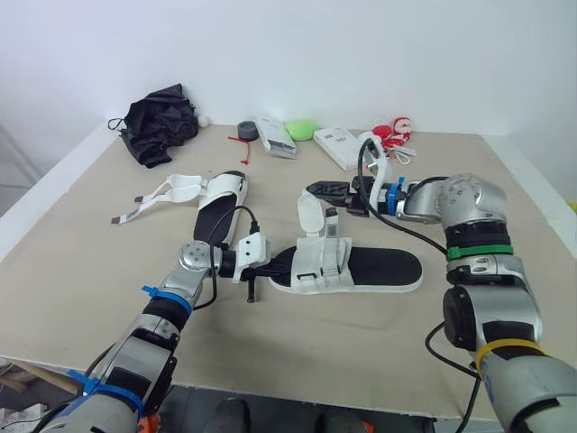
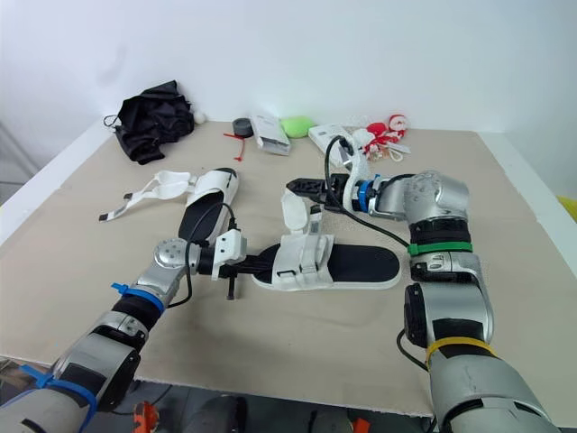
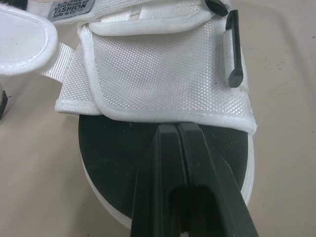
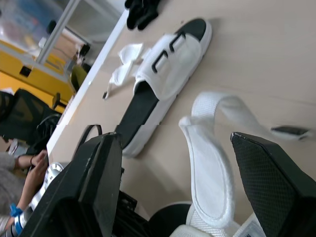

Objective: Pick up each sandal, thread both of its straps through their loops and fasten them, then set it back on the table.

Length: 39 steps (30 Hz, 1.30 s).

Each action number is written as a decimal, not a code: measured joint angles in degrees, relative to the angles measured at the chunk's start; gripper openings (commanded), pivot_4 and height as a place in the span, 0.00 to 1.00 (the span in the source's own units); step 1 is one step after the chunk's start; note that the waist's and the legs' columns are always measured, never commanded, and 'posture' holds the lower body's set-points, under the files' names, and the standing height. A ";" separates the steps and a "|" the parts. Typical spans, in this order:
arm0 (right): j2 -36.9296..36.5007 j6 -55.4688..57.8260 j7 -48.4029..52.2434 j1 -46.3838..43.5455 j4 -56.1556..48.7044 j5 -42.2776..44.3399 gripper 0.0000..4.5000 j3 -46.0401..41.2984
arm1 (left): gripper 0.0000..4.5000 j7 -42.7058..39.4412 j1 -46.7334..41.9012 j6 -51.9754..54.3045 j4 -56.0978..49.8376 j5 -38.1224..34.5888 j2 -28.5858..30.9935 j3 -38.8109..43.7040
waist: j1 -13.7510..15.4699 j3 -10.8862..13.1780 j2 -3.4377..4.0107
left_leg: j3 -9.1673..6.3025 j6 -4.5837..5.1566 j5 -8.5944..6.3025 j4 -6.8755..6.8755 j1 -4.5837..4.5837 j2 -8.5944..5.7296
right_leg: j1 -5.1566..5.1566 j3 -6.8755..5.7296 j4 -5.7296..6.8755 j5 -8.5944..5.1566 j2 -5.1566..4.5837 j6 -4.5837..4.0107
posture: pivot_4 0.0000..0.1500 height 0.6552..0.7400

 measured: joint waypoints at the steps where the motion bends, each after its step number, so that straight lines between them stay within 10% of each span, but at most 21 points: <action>1: 0.78 -1.17 2.10 -0.73 1.84 -1.36 0.84 1.49 | 0.00 0.02 0.01 0.00 0.00 0.00 0.15 0.00 | -0.08 -0.01 0.02 | 0.00 0.00 0.00 0.00 0.02 0.00 | -0.01 0.00 0.00 0.01 0.02 0.01 | 1.00 1.00; 19: 12.81 -18.01 16.38 -13.10 26.23 -8.98 0.84 -2.42 | 0.00 0.45 0.31 0.00 -0.68 -0.03 0.56 0.01 | -0.12 -0.07 -0.10 | -0.20 0.02 0.01 0.01 0.04 0.06 | -0.04 0.10 0.15 0.11 0.28 -0.05 | 1.00 1.00; 39: 3.00 -15.84 35.50 -10.77 25.32 -23.30 0.84 5.60 | 0.00 0.67 1.25 0.01 -2.34 -0.09 1.43 0.01 | -0.32 -0.01 -0.01 | -0.18 0.02 0.01 0.01 0.04 0.06 | -0.32 0.30 0.47 0.10 0.36 -0.20 | 1.00 1.00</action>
